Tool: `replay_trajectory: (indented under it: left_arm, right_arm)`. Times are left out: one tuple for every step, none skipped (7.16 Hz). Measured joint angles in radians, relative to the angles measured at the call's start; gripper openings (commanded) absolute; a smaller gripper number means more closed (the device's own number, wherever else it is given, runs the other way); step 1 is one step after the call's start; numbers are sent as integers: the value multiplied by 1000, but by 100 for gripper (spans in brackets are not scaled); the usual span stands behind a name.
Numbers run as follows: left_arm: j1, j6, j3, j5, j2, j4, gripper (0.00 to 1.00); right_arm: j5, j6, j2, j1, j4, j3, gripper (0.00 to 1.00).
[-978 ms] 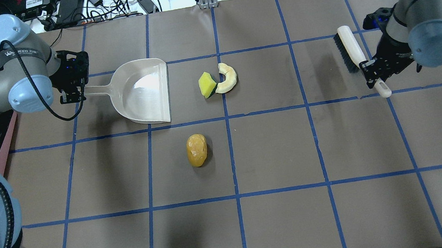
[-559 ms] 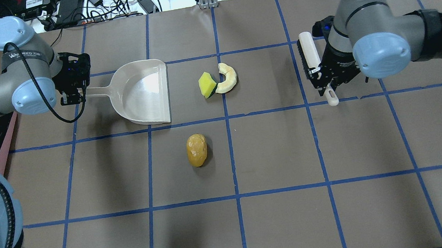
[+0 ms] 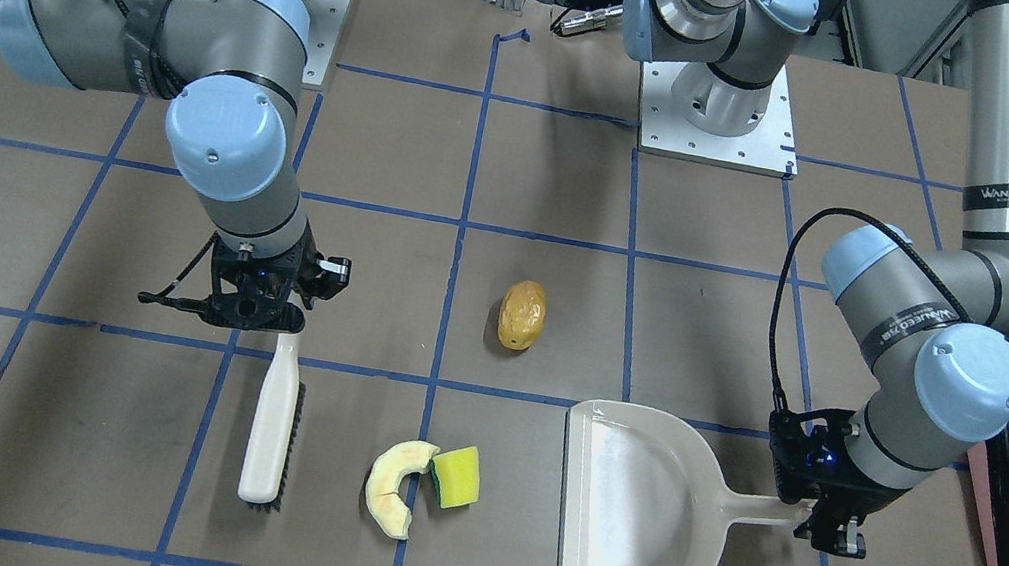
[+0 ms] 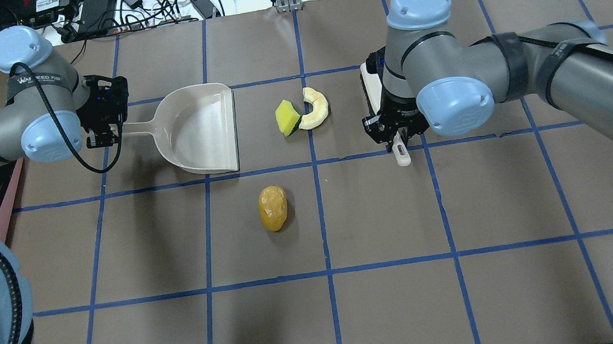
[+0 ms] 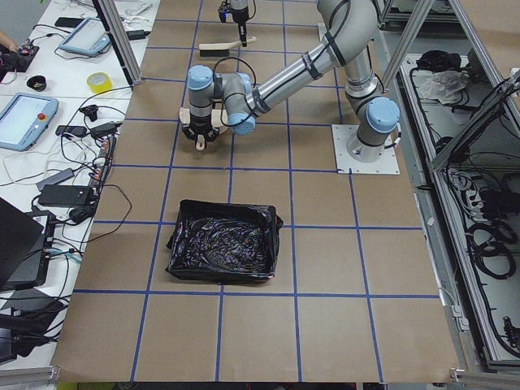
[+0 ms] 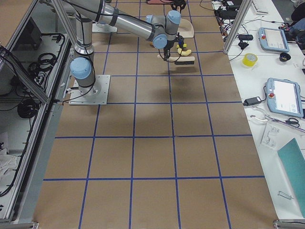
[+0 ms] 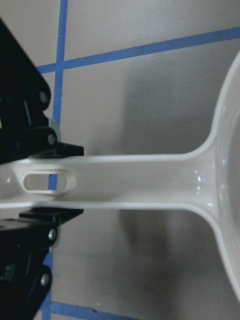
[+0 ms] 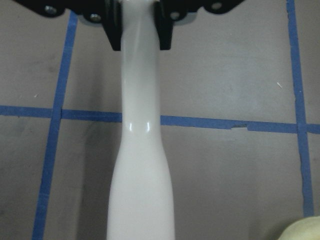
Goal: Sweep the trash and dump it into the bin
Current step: 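Lift the brush and carry it toward the fruit slice with the right gripper, then sweep the fruit slice into the dustpan with the right-held brush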
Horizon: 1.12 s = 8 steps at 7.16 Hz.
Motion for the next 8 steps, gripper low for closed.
replay_trajectory:
  left_arm:
    - [0,-2,-6,0,0,10,0]
    - [-1,-2,-8,1,1,14,0]
    - [-1,-5,-6,16,1,17,0]
    - [-2,-12,-3,44,5,19,0]
    - [-8,-19,-3,62,14,18,0]
    - [-19,-33,-4,79,23,16,0]
    - [-29,-49,-7,106,27,16,0]
    - [-34,-58,-8,124,27,16,0]
  right_arm:
    - [0,32,25,27,-25,-16,0]
    - [0,64,53,53,-57,-30,0]
    - [0,93,82,72,-81,-48,0]
    - [0,120,103,87,-91,-69,0]
    - [0,148,120,102,-94,-89,0]
    - [0,173,132,116,-95,-103,0]
    - [0,202,142,130,-96,-111,0]
    - [0,238,152,151,-99,-120,0]
